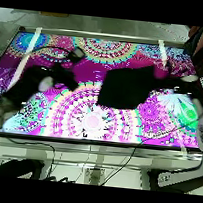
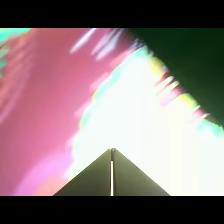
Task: Fold the clothes and pants, and hang the long-sleeved shirts on hangers.
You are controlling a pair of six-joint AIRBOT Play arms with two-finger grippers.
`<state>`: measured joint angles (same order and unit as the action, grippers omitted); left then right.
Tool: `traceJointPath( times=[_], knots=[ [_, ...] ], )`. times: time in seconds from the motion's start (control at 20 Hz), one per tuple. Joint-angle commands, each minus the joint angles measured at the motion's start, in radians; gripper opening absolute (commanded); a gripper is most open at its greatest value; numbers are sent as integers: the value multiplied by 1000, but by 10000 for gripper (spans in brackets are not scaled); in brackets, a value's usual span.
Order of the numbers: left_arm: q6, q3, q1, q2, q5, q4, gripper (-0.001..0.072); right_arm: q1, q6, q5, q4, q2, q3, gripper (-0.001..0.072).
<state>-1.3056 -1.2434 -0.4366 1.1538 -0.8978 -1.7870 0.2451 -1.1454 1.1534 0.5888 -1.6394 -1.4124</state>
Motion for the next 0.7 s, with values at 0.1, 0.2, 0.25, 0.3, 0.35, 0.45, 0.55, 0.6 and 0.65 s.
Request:
traceJointPath(
  times=[0.1, 0.2, 0.25, 0.3, 0.35, 0.45, 0.55, 0.6, 0.65],
  knots=[
    [-314, -1, 176, -174, -329, -191, 20, 349, -265, 9, 381, 199, -34, 33],
    [-349, -1, 194, -204, -334, -191, 20, 471, -406, 28, 524, 249, -33, 33],
    [-349, -1, 193, -214, -334, -191, 20, 523, -481, 58, 581, 265, -32, 33],
    [-349, -1, 193, -217, -334, -185, 20, 572, -558, 120, 646, 272, -33, 33],
    [-349, -1, 193, -216, -334, -167, 20, 607, -627, 209, 711, 271, -32, 33],
    [-348, -1, 193, -212, -334, -149, 20, 647, -660, 370, 842, 271, -15, 33],
    [-348, -1, 193, -212, -334, -146, 20, 660, -659, 426, 894, 271, 1, 34],
    [-348, -1, 193, -212, -334, -146, 20, 660, -660, 425, 891, 271, 3, 81],
    [-348, -1, 193, -212, -334, -146, 20, 659, -660, 427, 888, 271, 3, 326]
  ],
)
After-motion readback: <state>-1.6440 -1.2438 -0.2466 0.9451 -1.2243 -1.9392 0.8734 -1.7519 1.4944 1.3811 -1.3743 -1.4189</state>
